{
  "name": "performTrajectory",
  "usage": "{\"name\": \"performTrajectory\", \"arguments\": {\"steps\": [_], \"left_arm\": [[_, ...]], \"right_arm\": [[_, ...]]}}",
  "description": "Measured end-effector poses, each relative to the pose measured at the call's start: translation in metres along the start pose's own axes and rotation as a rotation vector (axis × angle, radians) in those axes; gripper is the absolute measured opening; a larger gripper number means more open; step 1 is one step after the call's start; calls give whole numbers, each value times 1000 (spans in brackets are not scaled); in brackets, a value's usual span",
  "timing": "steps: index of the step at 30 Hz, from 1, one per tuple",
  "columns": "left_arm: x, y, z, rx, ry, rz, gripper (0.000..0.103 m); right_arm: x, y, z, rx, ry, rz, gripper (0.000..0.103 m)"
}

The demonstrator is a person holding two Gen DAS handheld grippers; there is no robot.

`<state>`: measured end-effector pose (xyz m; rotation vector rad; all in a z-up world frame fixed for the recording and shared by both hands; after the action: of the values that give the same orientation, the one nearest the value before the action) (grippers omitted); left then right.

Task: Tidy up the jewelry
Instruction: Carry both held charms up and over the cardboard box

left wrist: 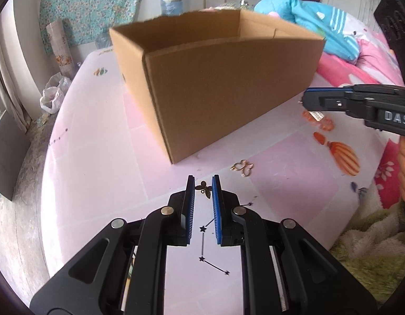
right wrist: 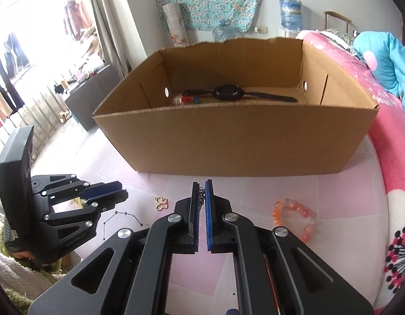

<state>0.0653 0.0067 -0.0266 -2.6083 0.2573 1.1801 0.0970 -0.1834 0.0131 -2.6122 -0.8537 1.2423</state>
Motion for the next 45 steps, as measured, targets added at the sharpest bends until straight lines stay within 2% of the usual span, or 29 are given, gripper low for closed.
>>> {"name": "performTrajectory", "arguments": {"steps": [6,11,15,19,22,26,34,38,41,45], "left_arm": [[-41,3,-19,19,109,-2,12],[-75,7,-52,27,212,61,12],[-84,11,-80,23,261,111,12],[-75,16,-114,-2,284,160,12],[-53,24,-132,-10,248,166,12],[-7,37,-152,-10,131,188,12],[65,45,-161,-14,-116,188,12],[83,41,-158,-49,-216,215,12],[86,39,-159,-65,-244,240,13],[85,39,-159,-58,-247,215,23]], "right_arm": [[-25,-10,-14,-34,79,-5,4],[-56,-11,-34,-72,175,-23,4],[-74,-3,-57,-101,249,-31,4],[-80,13,-78,-101,295,-21,4],[-76,26,-90,-91,303,-5,4],[-59,50,-102,-52,279,18,4],[-27,88,-111,10,233,32,4],[-12,100,-113,28,178,27,4],[-1,109,-117,40,138,33,4],[5,114,-119,44,116,38,4]]}}
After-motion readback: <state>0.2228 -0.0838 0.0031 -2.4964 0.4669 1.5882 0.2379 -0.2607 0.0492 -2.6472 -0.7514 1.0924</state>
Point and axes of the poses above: each gripper's, at about its wrist camera, not at the fingertips, and x roughly the way its jaws point, y to its right, z to its underside, the point moved 2 cm from there along x, roughly the way its jaws point, and after that the axes turned 13 degrees about -z, right-handed, at the moved point
